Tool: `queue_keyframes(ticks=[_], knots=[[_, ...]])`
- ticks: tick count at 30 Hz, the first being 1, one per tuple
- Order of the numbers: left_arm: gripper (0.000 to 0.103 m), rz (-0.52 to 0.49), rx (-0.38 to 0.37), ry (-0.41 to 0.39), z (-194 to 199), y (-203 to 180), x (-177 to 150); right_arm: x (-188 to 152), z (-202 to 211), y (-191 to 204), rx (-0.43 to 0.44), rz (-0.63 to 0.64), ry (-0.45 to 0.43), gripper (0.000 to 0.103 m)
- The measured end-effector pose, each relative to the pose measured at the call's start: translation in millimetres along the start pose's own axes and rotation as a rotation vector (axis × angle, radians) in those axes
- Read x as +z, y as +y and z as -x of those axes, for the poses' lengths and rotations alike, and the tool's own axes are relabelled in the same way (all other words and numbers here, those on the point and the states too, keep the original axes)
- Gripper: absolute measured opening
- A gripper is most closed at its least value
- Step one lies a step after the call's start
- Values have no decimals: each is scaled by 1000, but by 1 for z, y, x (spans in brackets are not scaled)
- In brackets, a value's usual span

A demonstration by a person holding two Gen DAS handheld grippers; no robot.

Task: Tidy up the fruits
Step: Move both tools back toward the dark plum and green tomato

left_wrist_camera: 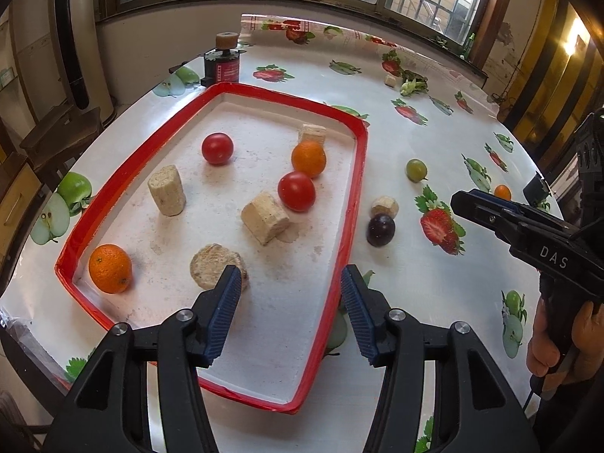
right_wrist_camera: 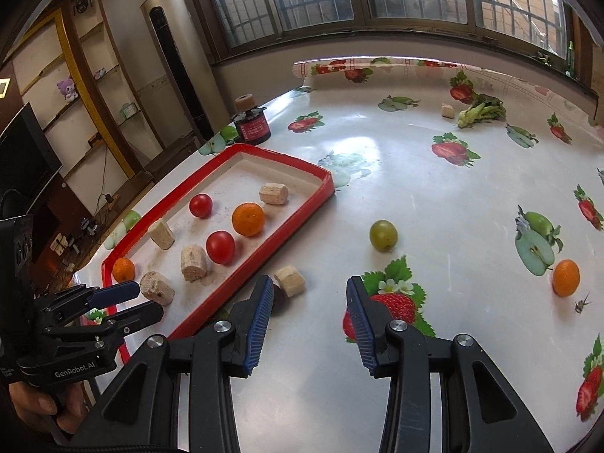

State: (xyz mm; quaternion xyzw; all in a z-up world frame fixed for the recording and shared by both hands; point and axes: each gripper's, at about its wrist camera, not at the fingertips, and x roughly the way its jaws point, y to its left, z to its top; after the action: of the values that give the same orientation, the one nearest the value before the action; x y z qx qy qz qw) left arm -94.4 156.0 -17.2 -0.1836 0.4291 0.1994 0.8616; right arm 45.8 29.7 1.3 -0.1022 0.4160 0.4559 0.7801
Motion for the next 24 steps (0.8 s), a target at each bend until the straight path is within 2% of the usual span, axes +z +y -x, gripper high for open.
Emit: queue_keyframes(ticks=[11, 24], knots=[[53, -58, -59, 17, -4, -36, 3, -14, 16, -36, -41, -64, -8, 42], [53, -100, -117, 61, -22, -68, 4, -12, 19, -52, -43, -85, -16, 43]])
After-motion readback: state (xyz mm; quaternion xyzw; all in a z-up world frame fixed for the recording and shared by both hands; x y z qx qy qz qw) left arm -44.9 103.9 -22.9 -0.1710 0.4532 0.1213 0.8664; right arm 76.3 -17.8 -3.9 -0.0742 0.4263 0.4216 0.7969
